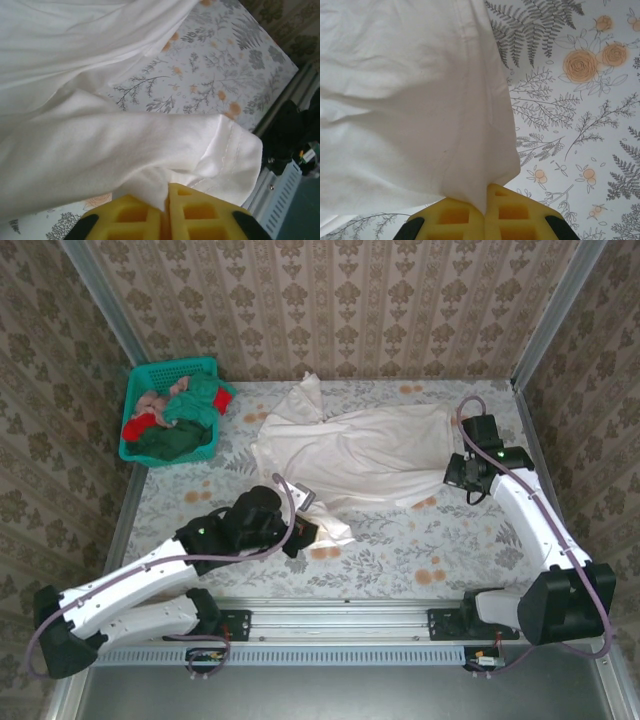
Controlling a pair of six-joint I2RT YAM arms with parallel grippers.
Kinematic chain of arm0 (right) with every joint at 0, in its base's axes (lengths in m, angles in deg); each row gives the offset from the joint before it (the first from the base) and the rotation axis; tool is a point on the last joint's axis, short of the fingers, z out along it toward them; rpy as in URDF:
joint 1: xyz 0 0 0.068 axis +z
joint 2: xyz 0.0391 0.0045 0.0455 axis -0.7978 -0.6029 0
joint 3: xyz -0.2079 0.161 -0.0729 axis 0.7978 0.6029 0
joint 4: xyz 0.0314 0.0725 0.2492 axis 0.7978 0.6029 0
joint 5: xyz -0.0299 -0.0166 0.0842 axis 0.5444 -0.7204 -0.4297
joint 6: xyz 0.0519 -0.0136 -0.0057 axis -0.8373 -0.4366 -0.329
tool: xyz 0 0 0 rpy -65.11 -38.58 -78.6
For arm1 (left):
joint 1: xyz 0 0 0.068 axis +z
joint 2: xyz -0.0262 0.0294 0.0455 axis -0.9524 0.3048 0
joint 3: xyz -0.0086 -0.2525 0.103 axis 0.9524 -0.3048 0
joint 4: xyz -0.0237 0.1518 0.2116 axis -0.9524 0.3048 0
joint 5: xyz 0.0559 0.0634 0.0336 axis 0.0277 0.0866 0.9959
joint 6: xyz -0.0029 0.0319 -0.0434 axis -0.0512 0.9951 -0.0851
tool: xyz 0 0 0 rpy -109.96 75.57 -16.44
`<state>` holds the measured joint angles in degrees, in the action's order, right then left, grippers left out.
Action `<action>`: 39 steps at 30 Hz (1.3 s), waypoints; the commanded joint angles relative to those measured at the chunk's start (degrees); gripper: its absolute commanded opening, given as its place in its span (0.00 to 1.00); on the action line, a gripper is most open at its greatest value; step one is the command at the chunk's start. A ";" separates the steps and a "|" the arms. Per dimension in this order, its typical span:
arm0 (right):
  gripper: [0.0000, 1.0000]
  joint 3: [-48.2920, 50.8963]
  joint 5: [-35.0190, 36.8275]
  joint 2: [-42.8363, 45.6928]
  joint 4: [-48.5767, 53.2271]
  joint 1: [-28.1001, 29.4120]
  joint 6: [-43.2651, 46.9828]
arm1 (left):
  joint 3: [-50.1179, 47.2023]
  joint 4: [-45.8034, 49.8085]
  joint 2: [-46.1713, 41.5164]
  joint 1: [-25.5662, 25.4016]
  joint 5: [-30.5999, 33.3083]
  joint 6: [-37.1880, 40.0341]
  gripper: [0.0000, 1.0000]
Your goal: Fold and stack the t-shirts
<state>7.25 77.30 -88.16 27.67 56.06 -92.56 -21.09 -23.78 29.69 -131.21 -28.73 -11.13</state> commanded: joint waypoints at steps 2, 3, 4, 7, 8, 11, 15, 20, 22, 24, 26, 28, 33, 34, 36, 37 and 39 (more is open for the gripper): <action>0.02 1.56 1.96 -0.62 0.02 -0.63 0.94 | -0.93 1.98 1.31 0.17 -4.19 -1.86 0.67; 0.02 1.89 1.97 -0.72 -0.17 -0.72 1.12 | -1.43 1.56 0.76 0.83 -4.26 -1.74 0.69; 0.02 2.06 1.98 -0.75 -0.12 -0.85 1.20 | -1.89 1.01 -0.23 2.29 -4.59 -1.75 0.71; 0.02 2.56 2.25 -0.72 -0.29 -1.26 1.63 | -3.72 -0.15 -4.56 9.60 -8.29 -1.69 0.82; 0.02 2.73 2.25 -0.64 -0.36 -1.51 1.73 | -4.08 0.72 -5.75 12.41 -7.74 -1.32 0.91; 0.02 3.11 2.22 -0.29 -0.90 -1.89 1.65 | -4.08 6.35 -3.89 21.02 -2.66 0.89 0.98; 0.02 3.26 1.85 -0.33 -1.71 -1.91 1.67 | -2.06 7.44 8.54 31.66 1.80 3.95 0.92; 0.01 4.16 0.22 -0.57 -3.09 -1.91 1.84 | 9.36 2.42 28.62 39.04 8.63 8.63 0.72; 0.01 4.59 -0.29 -0.63 -3.56 -1.91 1.93 | 15.24 0.34 35.80 41.11 11.22 8.86 0.66; 0.01 5.06 -0.79 -0.55 -4.00 -1.91 1.98 | 20.83 -2.48 42.23 42.71 13.60 8.40 0.64; 0.01 5.48 -0.95 -0.55 -4.31 -1.99 2.24 | 28.21 -3.26 50.06 44.10 14.10 8.94 0.65; 0.01 5.83 -0.82 -0.46 -4.58 -2.16 2.33 | 36.52 -0.42 57.68 44.46 15.28 9.72 0.64; 0.01 5.69 -1.81 -0.95 -5.54 -2.86 2.48 | 52.09 7.29 71.68 44.59 16.72 11.48 0.60; 0.01 5.55 -2.03 -1.12 -5.59 -2.95 2.55 | 52.59 7.38 72.66 44.63 16.82 11.53 0.60; 0.01 5.17 -1.84 -1.48 -5.47 -3.05 2.88 | 52.28 6.78 73.28 44.72 16.84 11.41 0.60; 0.01 4.95 -2.02 -1.56 -5.31 -3.05 2.98 | 51.93 6.12 73.36 44.84 15.89 11.53 0.58; 0.02 5.13 -2.96 -1.36 -5.25 -3.05 2.97 | 51.95 5.37 73.99 45.09 14.66 11.76 0.45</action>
<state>12.65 75.79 -89.27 22.79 53.28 -90.64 30.18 -20.10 104.03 -86.60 -13.78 -0.75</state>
